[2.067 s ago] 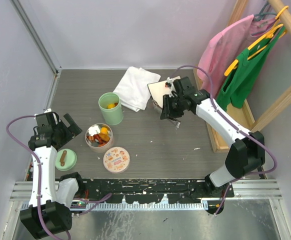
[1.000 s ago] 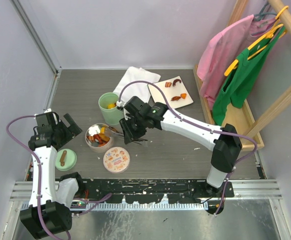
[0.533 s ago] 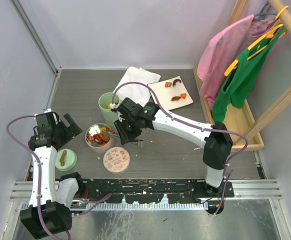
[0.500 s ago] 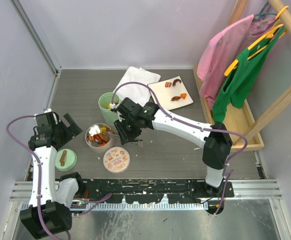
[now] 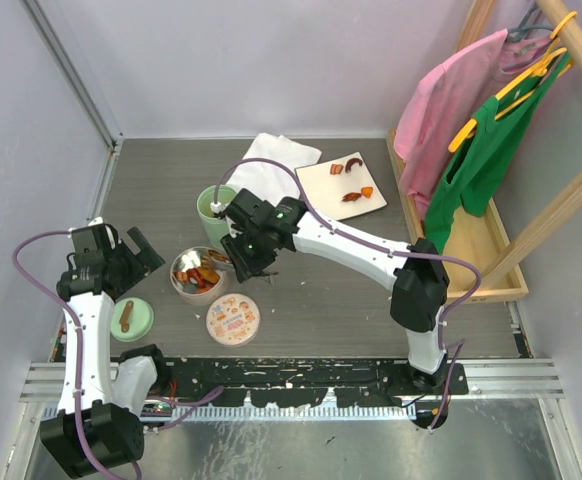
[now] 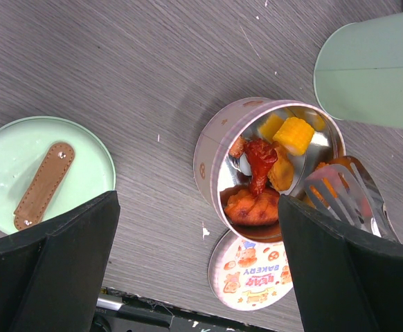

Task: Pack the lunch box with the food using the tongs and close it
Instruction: Place the fake food in the packing box.

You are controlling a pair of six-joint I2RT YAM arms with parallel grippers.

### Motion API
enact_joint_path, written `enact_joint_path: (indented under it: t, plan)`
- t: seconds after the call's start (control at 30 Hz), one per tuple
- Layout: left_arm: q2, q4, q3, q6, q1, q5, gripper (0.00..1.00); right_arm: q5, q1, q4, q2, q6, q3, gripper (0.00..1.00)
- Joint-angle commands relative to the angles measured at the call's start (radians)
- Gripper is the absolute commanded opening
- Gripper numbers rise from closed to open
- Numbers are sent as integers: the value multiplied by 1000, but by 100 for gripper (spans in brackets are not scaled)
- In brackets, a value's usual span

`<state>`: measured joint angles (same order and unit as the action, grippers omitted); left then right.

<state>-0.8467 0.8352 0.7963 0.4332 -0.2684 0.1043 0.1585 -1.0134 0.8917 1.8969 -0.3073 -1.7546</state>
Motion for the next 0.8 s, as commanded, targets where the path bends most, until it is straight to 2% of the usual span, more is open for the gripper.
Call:
enact_joint_path:
  t: [0.0,0.77]
  plan:
    - [8,-26,21,-7,3,-4,98,-24,-6,11,3,33,-71,40]
    - [6,-25,21,-7,3,-2,98,-28,-5,1,-13,17,-52,43]
